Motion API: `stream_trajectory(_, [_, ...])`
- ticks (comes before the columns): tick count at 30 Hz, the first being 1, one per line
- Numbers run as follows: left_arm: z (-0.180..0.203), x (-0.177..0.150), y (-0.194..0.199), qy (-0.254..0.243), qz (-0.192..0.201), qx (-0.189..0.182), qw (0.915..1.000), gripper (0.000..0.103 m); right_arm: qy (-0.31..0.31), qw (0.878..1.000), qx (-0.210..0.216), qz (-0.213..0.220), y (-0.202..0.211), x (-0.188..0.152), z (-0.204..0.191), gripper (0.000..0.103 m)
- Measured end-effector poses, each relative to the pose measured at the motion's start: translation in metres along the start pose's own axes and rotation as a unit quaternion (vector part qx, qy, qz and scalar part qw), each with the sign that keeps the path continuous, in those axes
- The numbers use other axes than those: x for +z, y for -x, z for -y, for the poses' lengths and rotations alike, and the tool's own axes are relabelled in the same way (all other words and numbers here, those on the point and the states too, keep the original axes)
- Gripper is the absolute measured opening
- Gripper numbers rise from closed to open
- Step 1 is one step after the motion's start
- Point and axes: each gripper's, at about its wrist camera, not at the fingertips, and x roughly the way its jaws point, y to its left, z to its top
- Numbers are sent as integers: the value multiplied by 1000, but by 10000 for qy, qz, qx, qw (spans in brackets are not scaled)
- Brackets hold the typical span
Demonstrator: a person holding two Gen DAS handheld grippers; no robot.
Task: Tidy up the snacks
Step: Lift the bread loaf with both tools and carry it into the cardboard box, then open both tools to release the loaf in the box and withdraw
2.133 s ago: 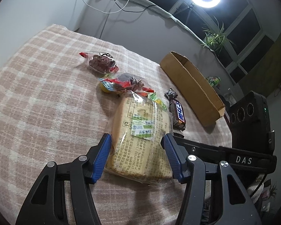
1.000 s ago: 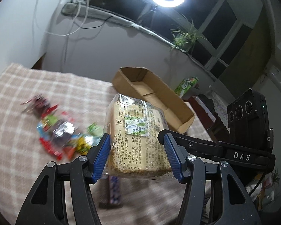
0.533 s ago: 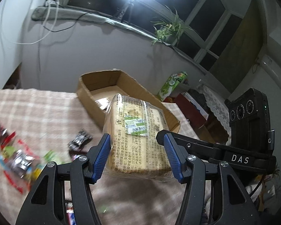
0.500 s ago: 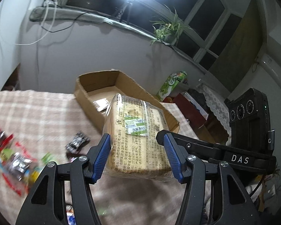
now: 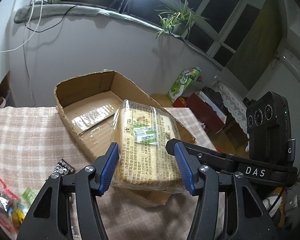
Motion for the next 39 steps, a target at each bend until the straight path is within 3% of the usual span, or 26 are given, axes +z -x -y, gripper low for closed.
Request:
stream_trajectory(12, [6,3,-14,-166,-131,233,9995,55,116,9992,-358,103,1,0,6,36])
stream_trajectory(14, [6,3,-13,-181,-124,238,9995,55,114,9990,-407,112,2,-1,6,49])
stream_trajectory(19, [6,3,-9,-124,-109,269,9995,55,69,9984,-491,255,11,-3,7,63])
stream_trajectory(28, [6,0,8,-84,-17,313,9995,55,142,9970,-606,451,33,-12,-1,64])
stream_trajectory(39, [4,-13,50,-77,209,421,9989,55,541,9946,-732,491,49,-40,-37,64])
